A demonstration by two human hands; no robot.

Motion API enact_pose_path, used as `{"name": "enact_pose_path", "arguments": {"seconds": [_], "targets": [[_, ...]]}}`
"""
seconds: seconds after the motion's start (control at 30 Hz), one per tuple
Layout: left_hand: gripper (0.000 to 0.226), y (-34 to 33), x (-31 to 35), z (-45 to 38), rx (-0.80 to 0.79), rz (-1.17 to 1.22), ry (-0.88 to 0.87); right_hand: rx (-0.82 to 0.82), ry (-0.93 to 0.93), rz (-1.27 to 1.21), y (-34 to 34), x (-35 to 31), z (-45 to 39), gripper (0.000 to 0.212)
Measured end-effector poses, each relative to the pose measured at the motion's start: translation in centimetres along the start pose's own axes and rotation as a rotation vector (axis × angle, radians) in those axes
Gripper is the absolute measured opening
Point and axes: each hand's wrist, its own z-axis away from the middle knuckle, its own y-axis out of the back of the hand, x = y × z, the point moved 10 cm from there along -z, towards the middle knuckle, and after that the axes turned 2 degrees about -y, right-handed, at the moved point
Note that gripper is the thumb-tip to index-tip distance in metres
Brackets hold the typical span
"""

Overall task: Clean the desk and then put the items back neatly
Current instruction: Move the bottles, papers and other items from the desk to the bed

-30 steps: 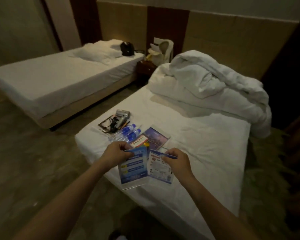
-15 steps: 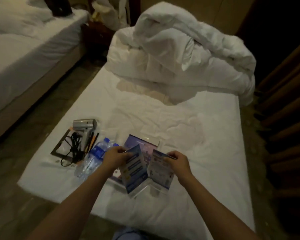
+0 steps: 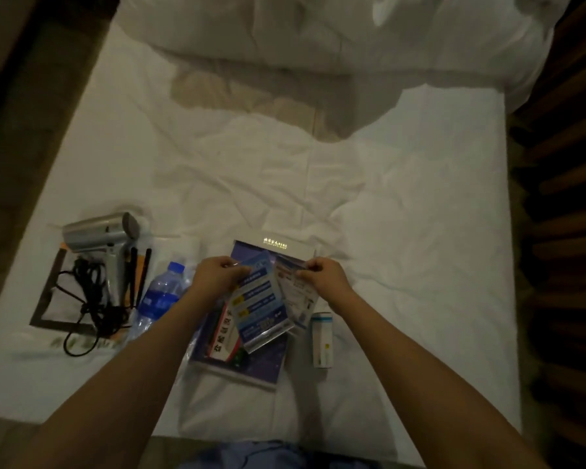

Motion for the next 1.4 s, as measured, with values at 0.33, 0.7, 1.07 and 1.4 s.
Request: {"name": "enact_pose_path", "arguments": {"seconds": [0.33,0.7,1.07,1.4], "targets": [[0.064,1.6,1.6,-0.9,0.164,-0.362,-0.131,0.133,0.221,0.564,2.1,-1.5,0.4,0.042],[0.038,-4.2,5.9,13.0,0.097,-0.516,-0.306,0.061,0.402,0.713,6.7,-2.6,13.1,0.031],[0.039,-21.2,14.2,30.0,-0.058,-0.839,-0.732,0.303,0.347,0.641,23.3,9.2,30.2,0.038],[0.040,-39.7,12.2,43.2,-0.521,-1.190,-1.164,0.650,-0.085,0.282,29.2,26.9,44.6,0.040]]}}
